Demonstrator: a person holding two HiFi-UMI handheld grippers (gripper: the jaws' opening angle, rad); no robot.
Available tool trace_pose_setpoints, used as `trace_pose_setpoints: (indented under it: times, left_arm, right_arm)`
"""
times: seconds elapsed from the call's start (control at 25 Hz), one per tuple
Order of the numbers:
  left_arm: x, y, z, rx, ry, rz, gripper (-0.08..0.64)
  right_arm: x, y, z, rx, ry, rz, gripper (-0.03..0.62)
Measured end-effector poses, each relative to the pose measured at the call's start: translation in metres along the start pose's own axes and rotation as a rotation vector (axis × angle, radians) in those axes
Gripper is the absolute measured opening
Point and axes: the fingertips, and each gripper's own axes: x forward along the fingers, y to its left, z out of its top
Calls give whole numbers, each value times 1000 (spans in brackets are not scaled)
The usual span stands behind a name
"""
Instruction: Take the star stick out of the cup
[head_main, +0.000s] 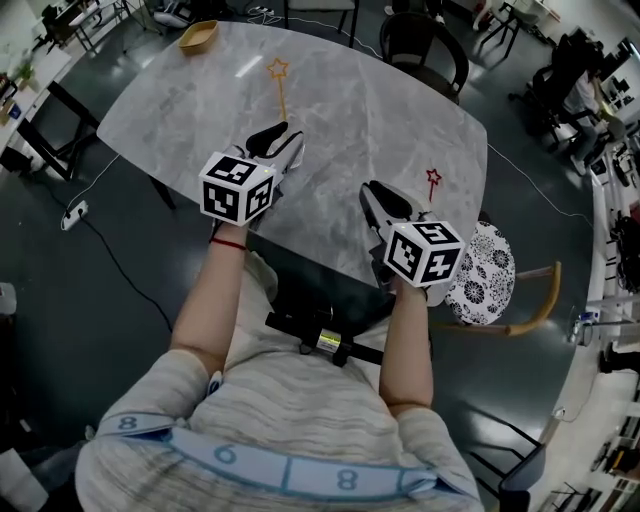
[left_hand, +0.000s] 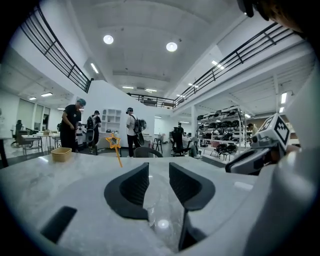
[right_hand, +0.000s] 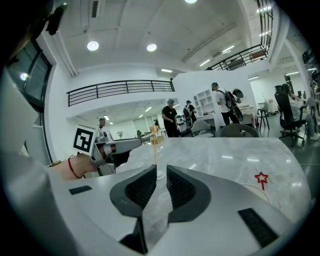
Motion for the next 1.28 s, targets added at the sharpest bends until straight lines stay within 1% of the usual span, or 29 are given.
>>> trace_pose_setpoints:
  times: [0.16, 0.4, 0.68, 0.92, 1.08, 1.12, 1.24, 1.28]
  left_arm:
    - [3, 19, -2, 5, 26, 43, 123]
    - [14, 48, -6, 24, 85, 100, 130]
    - [34, 70, -8, 20, 148, 122, 132]
    - [56, 88, -18, -26, 244, 146, 130]
    - [64, 91, -23, -50, 266, 139, 130]
    - [65, 91, -24, -53, 267, 137, 127]
    - [67, 91, -23, -50, 261, 136, 64]
    - [67, 90, -23, -52, 255, 132, 56]
  right_arm:
    - [4, 4, -1, -3, 4, 12, 43]
    - [8, 8, -2, -9, 15, 23, 43]
    - [13, 10, -5, -10, 25, 26, 43]
    - [15, 9, -7, -8, 35, 29, 43]
    - [15, 8, -9, -7, 41, 26, 43]
    - [15, 7, -9, -7, 41, 25, 43]
    - [15, 5, -9, -6, 40, 19, 43]
    - [15, 5, -9, -6, 40, 17, 43]
